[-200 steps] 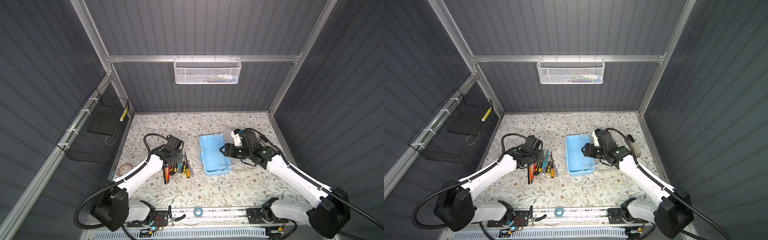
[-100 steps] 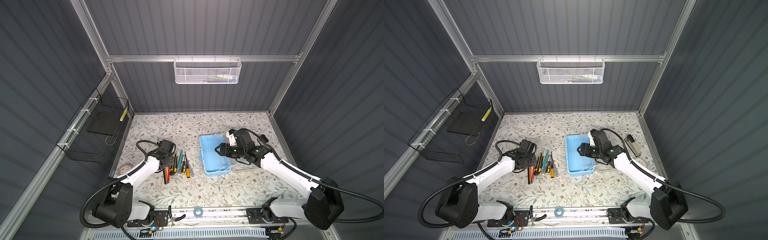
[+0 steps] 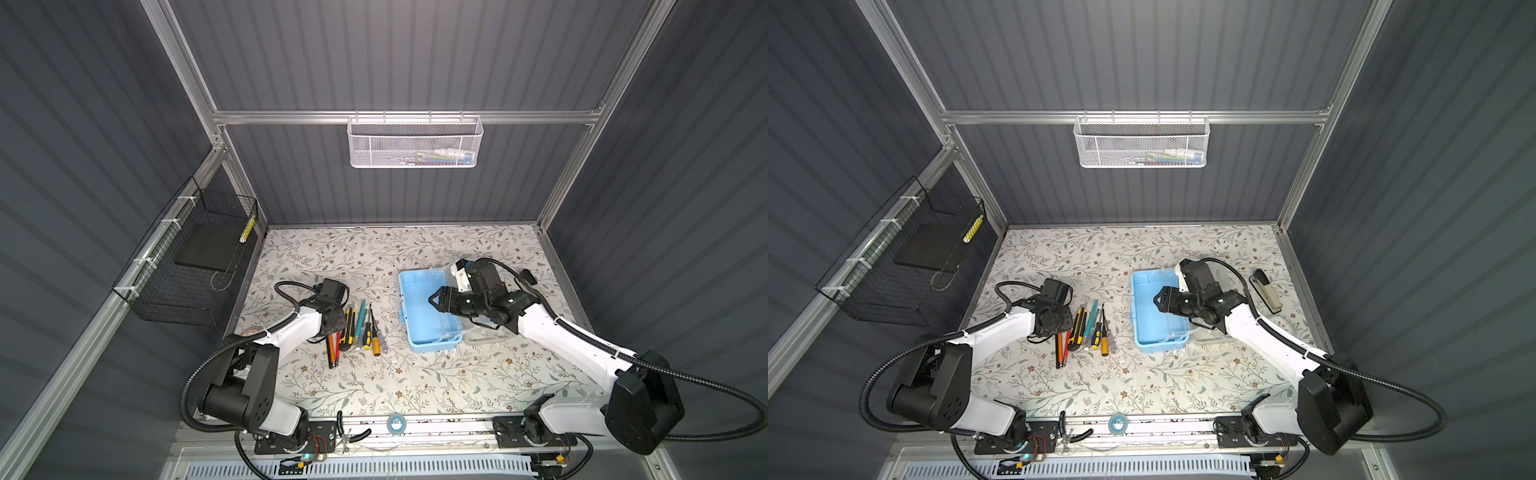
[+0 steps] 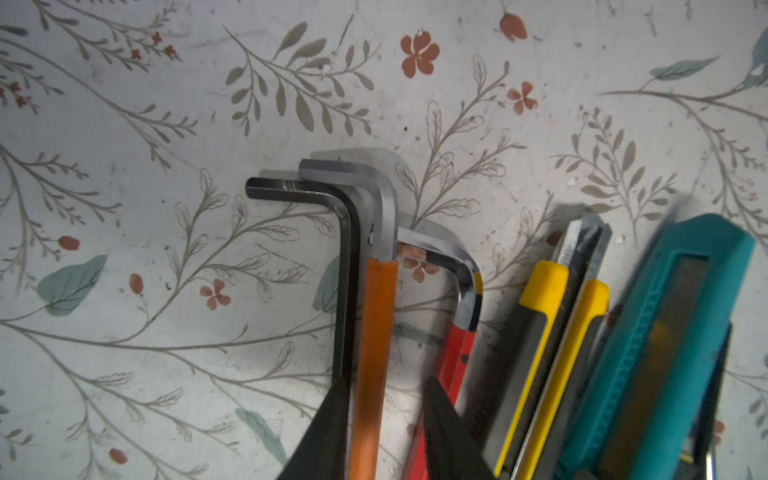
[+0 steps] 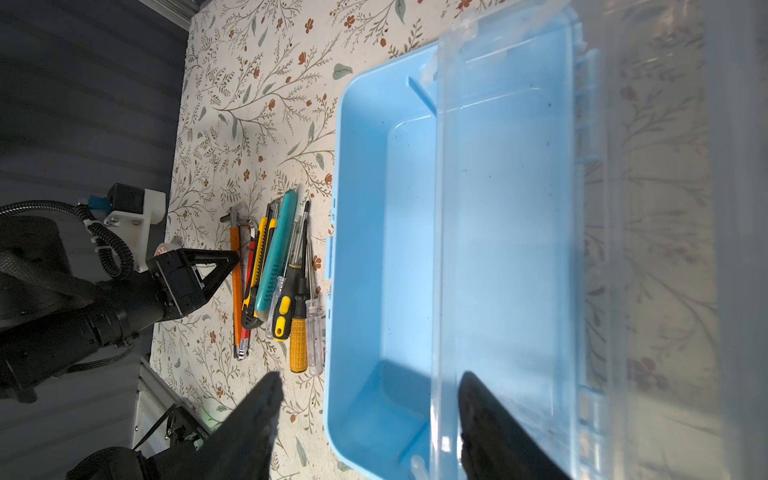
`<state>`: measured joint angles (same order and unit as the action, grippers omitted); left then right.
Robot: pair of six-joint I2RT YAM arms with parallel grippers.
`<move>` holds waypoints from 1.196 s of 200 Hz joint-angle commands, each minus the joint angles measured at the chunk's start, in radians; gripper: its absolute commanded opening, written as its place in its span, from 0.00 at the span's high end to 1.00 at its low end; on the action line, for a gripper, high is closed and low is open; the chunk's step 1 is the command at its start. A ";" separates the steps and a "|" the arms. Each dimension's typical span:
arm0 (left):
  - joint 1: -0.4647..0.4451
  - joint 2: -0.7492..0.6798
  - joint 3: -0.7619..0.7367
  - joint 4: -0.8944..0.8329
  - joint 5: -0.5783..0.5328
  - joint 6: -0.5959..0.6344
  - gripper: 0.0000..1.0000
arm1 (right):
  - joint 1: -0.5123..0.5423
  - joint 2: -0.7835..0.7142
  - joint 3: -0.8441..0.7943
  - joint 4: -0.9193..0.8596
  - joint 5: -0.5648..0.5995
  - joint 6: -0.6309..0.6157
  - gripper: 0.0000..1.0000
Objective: Pack the tool kit
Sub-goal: 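Lower the left gripper onto the orange-handled hex key and close on it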
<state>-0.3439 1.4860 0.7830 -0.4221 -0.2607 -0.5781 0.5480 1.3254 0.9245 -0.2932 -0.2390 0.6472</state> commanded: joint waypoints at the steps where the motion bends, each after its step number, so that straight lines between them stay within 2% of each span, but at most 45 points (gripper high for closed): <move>1: 0.009 0.025 -0.007 0.005 0.010 0.024 0.70 | 0.004 0.014 -0.013 0.008 0.011 0.003 0.32; 105: 0.013 0.091 0.010 0.016 0.004 0.049 0.78 | 0.005 0.042 -0.019 0.028 0.016 0.006 0.32; 124: 0.013 0.093 0.010 0.016 0.001 0.050 0.84 | 0.006 0.047 -0.018 0.032 0.011 0.007 0.32; 159: 0.013 0.089 0.010 0.015 -0.001 0.050 0.87 | 0.005 0.052 -0.016 0.033 0.016 0.007 0.32; 173: 0.013 0.087 0.015 0.011 -0.009 0.054 0.94 | 0.005 0.054 -0.017 0.034 0.021 0.008 0.32; 179: 0.013 0.085 0.017 0.006 -0.013 0.055 1.00 | 0.004 0.054 -0.018 0.036 0.020 0.010 0.32; 206: 0.013 0.069 0.040 -0.023 -0.031 0.065 1.00 | 0.005 0.055 -0.023 0.052 0.008 0.019 0.32; 239: 0.013 -0.031 0.076 -0.078 -0.032 0.080 1.00 | 0.004 0.048 -0.030 0.076 -0.007 0.027 0.32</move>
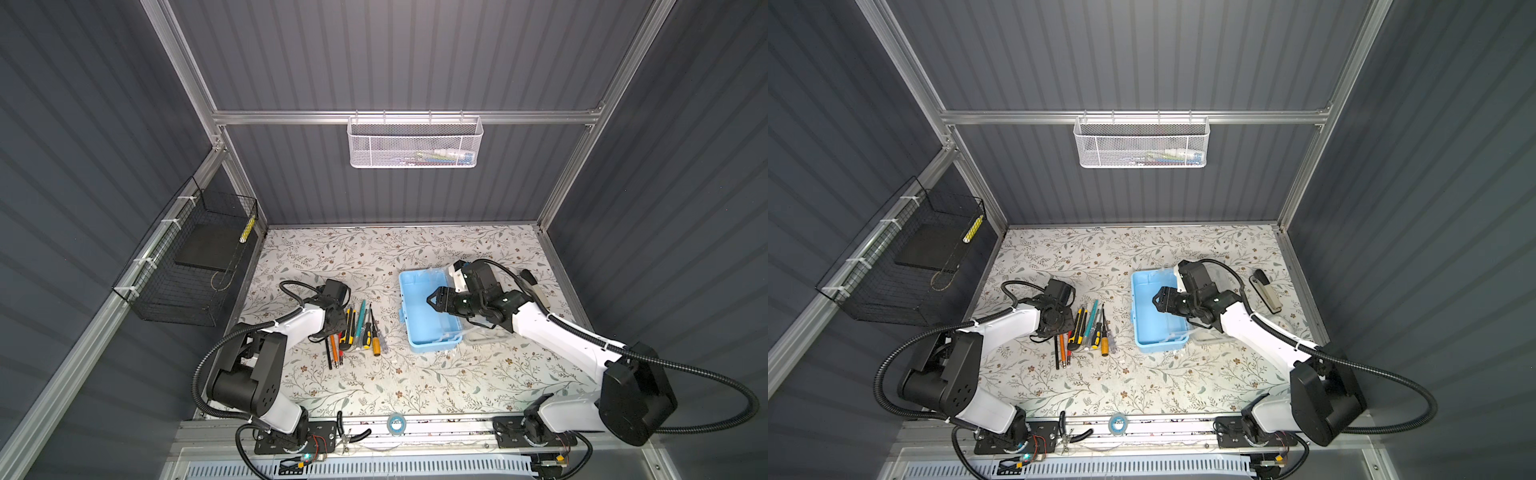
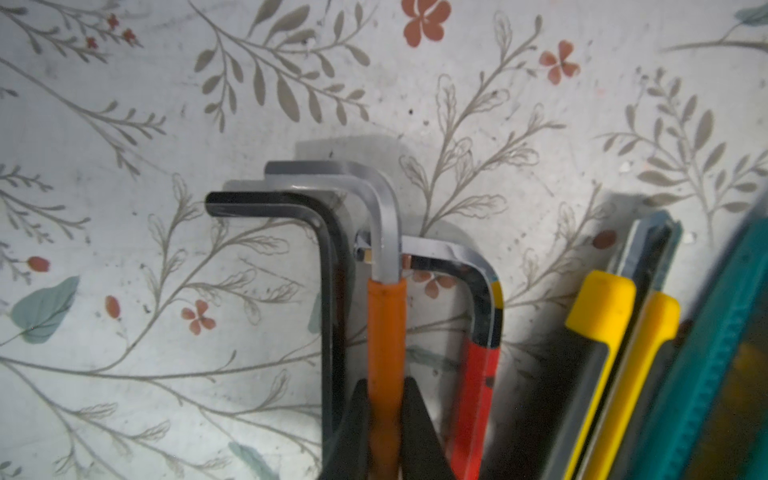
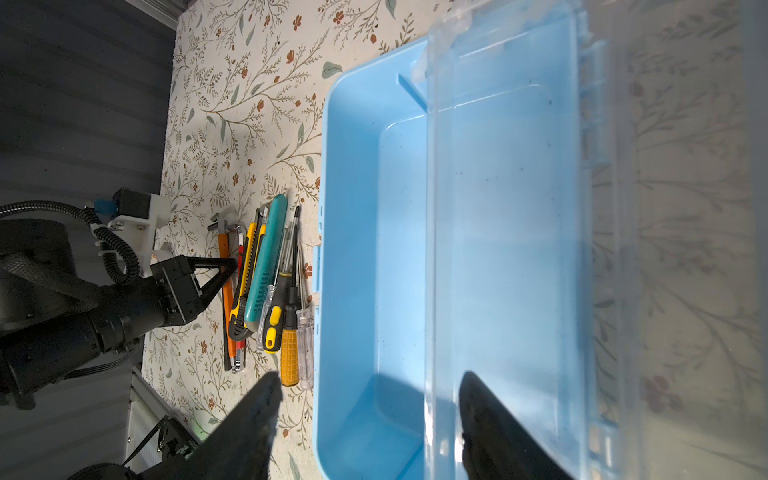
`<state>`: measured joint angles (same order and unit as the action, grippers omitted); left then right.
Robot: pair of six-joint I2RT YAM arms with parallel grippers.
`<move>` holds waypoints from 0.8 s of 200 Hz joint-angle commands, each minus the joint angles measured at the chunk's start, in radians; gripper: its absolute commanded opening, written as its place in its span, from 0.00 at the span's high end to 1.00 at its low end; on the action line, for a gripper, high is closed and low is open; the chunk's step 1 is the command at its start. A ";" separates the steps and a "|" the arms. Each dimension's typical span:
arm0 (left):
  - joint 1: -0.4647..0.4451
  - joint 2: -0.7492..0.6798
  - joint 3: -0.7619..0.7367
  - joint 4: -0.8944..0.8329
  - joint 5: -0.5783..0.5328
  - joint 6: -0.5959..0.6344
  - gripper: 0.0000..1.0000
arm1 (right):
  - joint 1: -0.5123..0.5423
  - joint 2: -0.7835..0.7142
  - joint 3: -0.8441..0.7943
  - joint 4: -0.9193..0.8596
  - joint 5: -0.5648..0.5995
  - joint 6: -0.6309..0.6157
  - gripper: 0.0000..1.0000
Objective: Pack the tool kit
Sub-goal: 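Lift the orange hex key with the left gripper and carry it over the box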
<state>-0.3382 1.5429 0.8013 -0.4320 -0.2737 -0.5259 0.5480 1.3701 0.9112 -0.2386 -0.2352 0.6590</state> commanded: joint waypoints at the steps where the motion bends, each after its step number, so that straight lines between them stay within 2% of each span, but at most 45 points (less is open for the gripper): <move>1: 0.007 -0.091 0.059 -0.071 -0.017 0.028 1.00 | 0.004 0.004 -0.018 0.022 -0.012 0.016 0.32; 21: 0.006 -0.157 0.103 -0.116 0.031 0.033 1.00 | 0.003 0.005 -0.019 0.040 -0.029 0.024 0.32; 60: -0.001 -0.247 0.188 -0.115 0.243 -0.003 1.00 | -0.005 -0.012 -0.022 0.065 -0.070 0.046 0.31; 74: -0.029 -0.253 0.228 -0.102 0.293 -0.030 1.00 | -0.011 -0.037 -0.023 0.063 -0.073 0.050 0.32; 110: -0.177 -0.250 0.310 -0.017 0.275 -0.111 1.00 | -0.037 -0.120 -0.017 0.034 -0.075 0.056 0.31; 140: -0.208 -0.225 0.282 0.161 0.337 -0.221 1.00 | -0.065 -0.189 -0.022 0.010 -0.061 0.049 0.31; 160: -0.250 -0.169 0.307 0.225 0.350 -0.239 1.00 | -0.099 -0.230 -0.034 -0.002 -0.053 0.050 0.31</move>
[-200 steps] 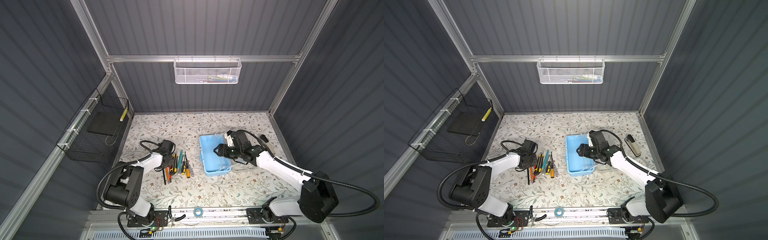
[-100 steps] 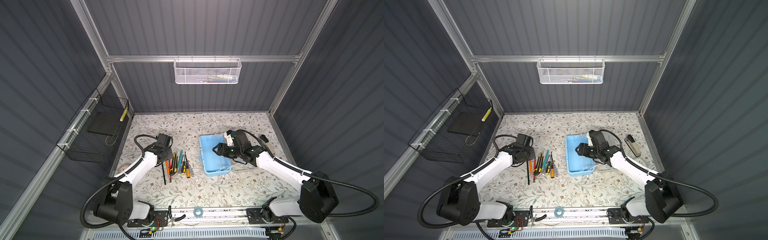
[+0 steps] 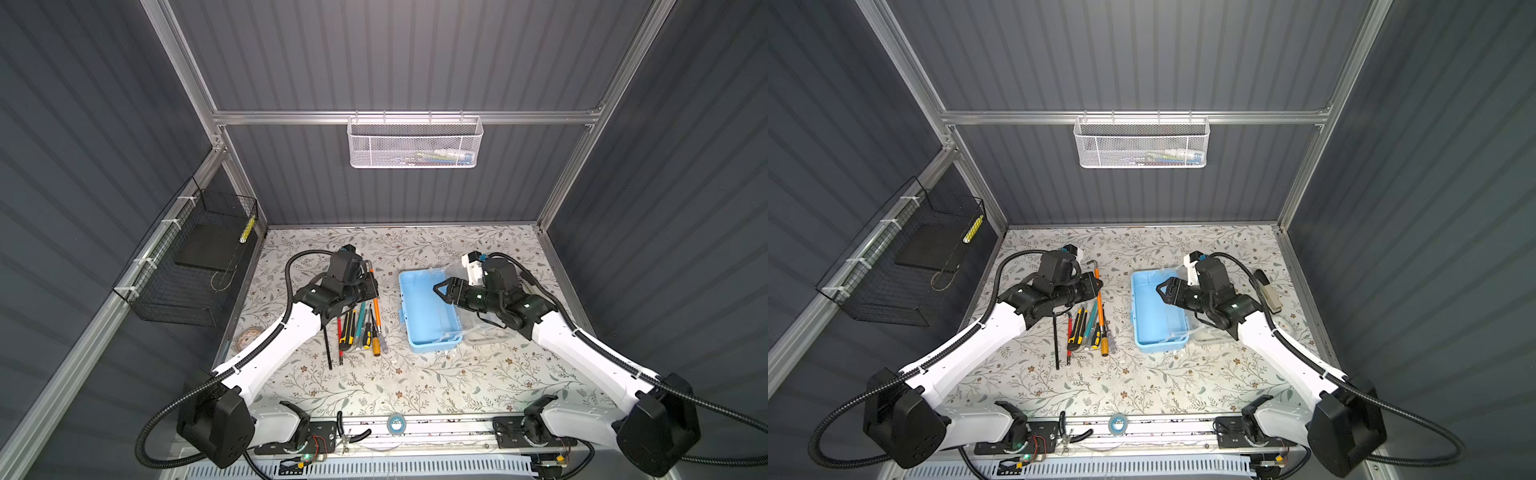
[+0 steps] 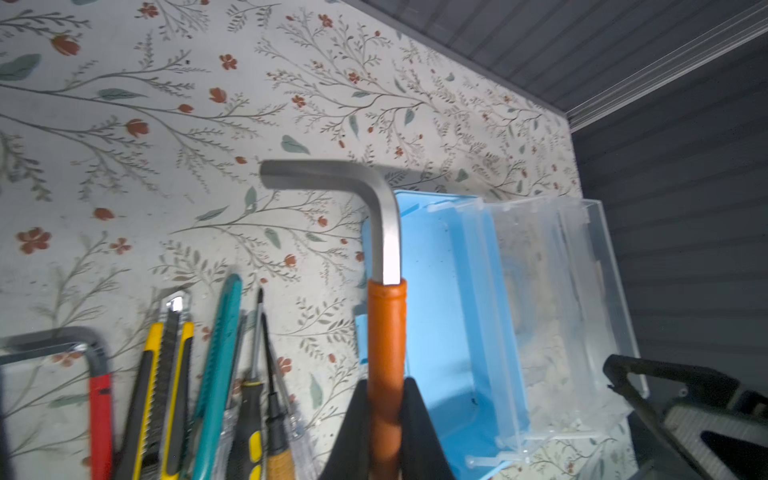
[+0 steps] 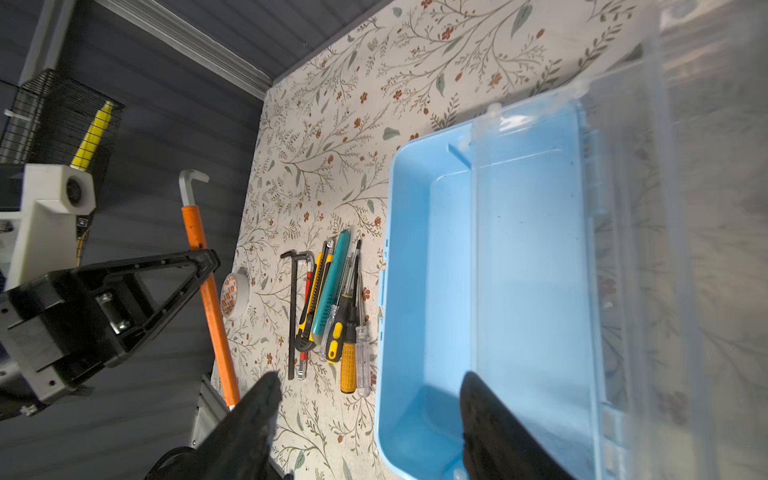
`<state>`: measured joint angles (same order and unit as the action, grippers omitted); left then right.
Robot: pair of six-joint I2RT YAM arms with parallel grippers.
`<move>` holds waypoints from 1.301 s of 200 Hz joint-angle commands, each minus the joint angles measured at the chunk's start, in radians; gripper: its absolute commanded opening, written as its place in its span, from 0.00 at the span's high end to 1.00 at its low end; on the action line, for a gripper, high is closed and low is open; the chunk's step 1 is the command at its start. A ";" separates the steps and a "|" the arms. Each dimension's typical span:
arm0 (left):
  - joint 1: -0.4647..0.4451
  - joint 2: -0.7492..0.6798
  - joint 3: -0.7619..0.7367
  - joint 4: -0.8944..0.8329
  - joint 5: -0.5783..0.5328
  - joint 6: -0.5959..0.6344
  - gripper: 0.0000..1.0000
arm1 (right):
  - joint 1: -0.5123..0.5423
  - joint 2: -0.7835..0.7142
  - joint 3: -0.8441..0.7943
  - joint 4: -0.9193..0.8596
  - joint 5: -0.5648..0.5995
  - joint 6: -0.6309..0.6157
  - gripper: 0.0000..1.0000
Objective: Pack the tool kit
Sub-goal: 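Lift the orange hex key with the left gripper and carry it over the box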
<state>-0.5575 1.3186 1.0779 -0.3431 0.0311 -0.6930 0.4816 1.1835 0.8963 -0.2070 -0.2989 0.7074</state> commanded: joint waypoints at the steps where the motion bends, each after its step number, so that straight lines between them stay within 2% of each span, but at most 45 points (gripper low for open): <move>1: -0.032 0.060 0.032 0.137 0.046 -0.072 1.00 | -0.034 -0.045 -0.020 -0.035 0.011 0.001 0.31; 49: -0.131 0.261 0.173 0.174 0.055 -0.058 1.00 | -0.081 -0.156 -0.078 -0.042 0.027 0.018 0.31; 111: -0.195 0.463 0.259 0.215 0.027 -0.113 1.00 | -0.084 -0.144 -0.086 -0.038 0.016 0.018 0.31; 155: -0.225 0.539 0.258 0.238 0.001 -0.162 1.00 | -0.085 -0.113 -0.086 -0.022 -0.004 0.014 0.31; 250: -0.227 0.686 0.307 0.248 0.087 -0.186 1.00 | -0.087 -0.107 -0.111 -0.019 0.009 0.004 0.31; 260: -0.227 0.691 0.310 0.248 0.090 -0.186 0.90 | -0.087 -0.105 -0.109 -0.020 0.009 0.004 0.30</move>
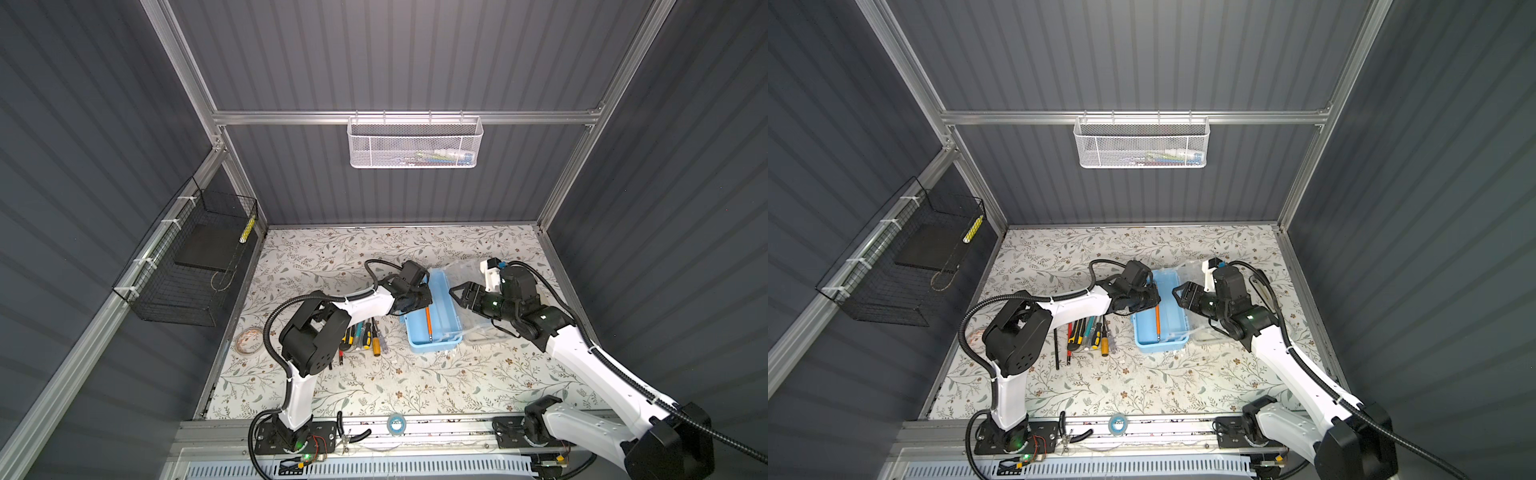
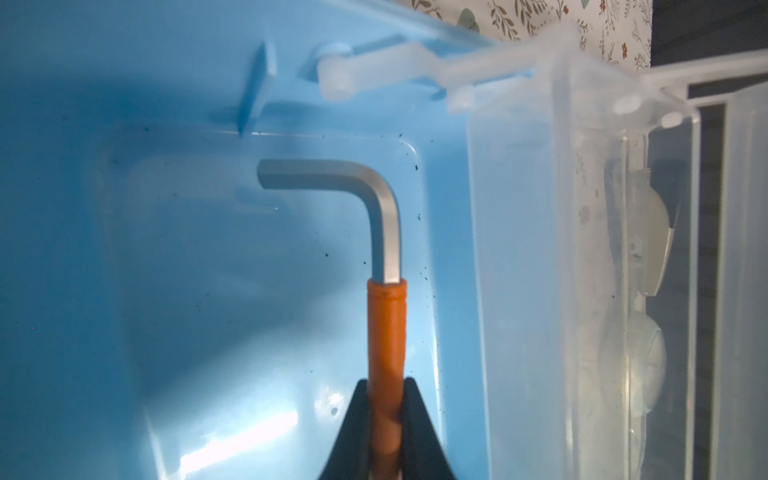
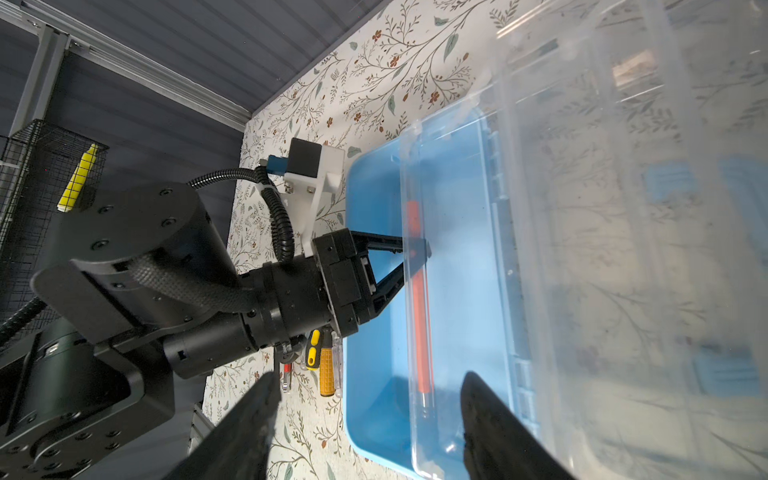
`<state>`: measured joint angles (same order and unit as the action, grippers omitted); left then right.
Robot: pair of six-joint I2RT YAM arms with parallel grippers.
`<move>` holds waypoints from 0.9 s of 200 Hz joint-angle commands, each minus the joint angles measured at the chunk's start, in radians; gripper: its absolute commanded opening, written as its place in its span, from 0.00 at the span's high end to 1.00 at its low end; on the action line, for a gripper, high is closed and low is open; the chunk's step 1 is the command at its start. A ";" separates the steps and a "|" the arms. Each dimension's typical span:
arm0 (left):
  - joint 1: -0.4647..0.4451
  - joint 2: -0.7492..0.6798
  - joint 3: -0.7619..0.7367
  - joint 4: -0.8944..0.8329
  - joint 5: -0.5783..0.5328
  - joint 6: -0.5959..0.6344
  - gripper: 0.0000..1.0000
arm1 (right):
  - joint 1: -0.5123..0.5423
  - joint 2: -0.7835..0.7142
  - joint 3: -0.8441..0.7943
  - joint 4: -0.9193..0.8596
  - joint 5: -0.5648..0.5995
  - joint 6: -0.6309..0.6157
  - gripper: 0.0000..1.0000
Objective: Pack the tool kit
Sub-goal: 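Lift the orange hex key with the left gripper and carry it over the box, then open the left gripper to drop the orange hex key into the box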
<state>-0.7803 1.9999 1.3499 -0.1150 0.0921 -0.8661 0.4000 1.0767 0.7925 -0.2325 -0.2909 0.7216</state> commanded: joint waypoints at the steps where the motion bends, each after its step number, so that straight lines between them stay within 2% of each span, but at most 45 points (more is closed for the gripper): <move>1: -0.005 0.011 0.039 0.020 0.030 -0.013 0.89 | -0.005 0.002 -0.006 0.006 0.000 -0.010 0.30; 19: -0.005 0.019 0.044 0.020 0.042 -0.013 0.74 | -0.005 0.005 -0.001 0.006 -0.001 -0.010 0.30; 34: -0.005 0.022 0.047 0.021 0.049 -0.014 0.69 | -0.004 0.003 0.003 0.004 -0.001 -0.011 0.30; 74: -0.004 -0.013 0.055 -0.009 0.050 0.036 0.67 | -0.005 -0.004 0.031 -0.021 -0.018 -0.029 0.30; 83: -0.005 -0.036 0.099 -0.042 0.034 0.069 0.68 | -0.004 -0.005 0.046 -0.033 -0.030 -0.042 0.30; 110: -0.004 -0.164 0.082 -0.174 -0.108 0.205 0.63 | -0.002 -0.019 0.090 -0.069 -0.035 -0.075 0.31; 134: -0.002 -0.308 -0.014 -0.301 -0.290 0.288 0.51 | 0.025 -0.035 0.124 -0.097 -0.024 -0.101 0.31; 159: 0.015 -0.448 -0.107 -0.441 -0.436 0.314 0.42 | 0.110 -0.021 0.176 -0.150 0.049 -0.139 0.31; 180: 0.065 -0.567 -0.197 -0.543 -0.483 0.296 0.40 | 0.195 0.009 0.220 -0.210 0.119 -0.157 0.32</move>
<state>-0.7628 1.5105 1.2530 -0.4389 -0.2497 -0.6067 0.5152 1.0603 0.9581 -0.3515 -0.2607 0.6167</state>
